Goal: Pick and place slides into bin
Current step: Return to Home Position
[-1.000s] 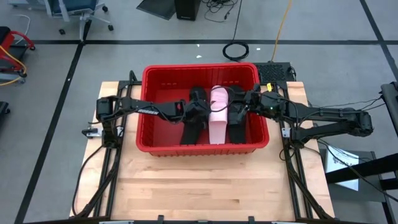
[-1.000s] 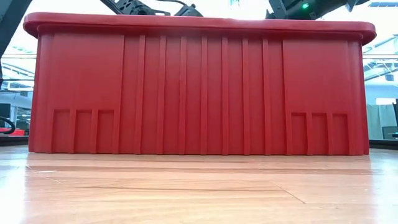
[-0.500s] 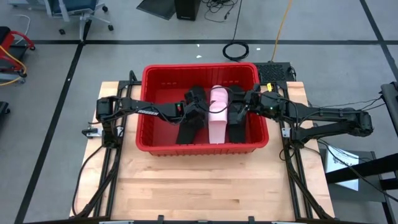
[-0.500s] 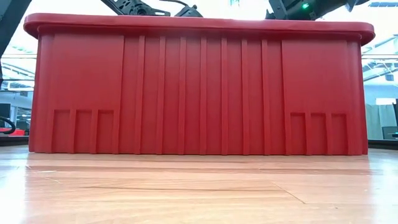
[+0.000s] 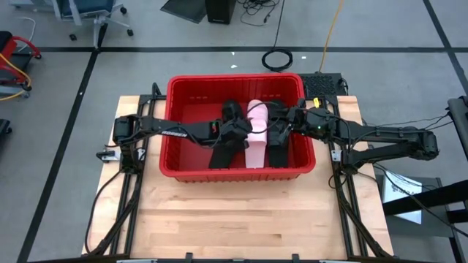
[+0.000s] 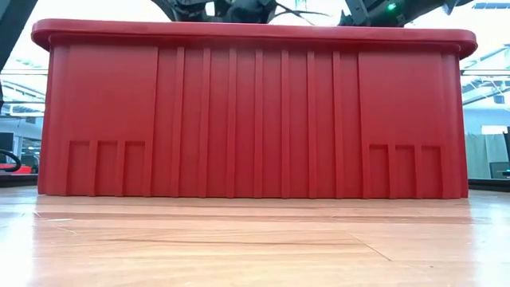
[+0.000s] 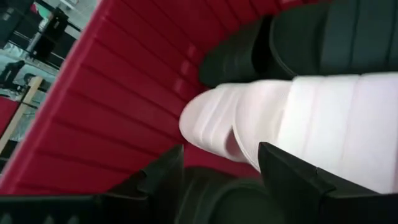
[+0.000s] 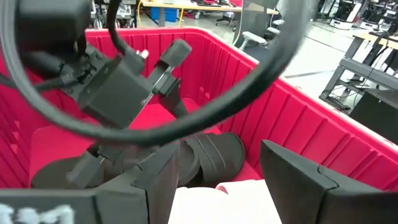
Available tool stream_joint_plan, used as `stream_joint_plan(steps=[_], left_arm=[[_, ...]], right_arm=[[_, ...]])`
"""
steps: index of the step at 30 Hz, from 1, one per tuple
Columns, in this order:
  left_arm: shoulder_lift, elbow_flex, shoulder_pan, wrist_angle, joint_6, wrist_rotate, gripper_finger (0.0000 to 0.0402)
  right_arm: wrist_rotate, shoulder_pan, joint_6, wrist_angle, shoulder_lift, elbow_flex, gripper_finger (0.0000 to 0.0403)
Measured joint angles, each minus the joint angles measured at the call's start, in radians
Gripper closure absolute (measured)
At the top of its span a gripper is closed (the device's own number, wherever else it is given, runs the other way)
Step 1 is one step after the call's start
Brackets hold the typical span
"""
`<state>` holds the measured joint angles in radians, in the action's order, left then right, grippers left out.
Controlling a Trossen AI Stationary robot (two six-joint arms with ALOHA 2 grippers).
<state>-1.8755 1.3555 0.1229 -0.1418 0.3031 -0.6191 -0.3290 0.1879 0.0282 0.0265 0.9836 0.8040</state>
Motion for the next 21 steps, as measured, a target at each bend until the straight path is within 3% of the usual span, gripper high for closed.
stream_joint_plan(steps=[9,18,21], left_arm=[[0.045,0.049,0.029,-0.05,0.031,-0.013,0.0188],[0.209,0.049,0.036,-0.217,-0.039,-0.006,0.0188],[0.274,0.049,0.022,-0.264,-0.071,0.051,0.0188]], right_arm=[[-0.003,0.0,0.013,-0.006,-0.017,0.0,0.0193],[-0.002,-0.026,0.011,-0.011,-0.09,0.0,0.0193],[-0.002,-0.047,0.005,-0.036,-0.106,0.0,0.0193]])
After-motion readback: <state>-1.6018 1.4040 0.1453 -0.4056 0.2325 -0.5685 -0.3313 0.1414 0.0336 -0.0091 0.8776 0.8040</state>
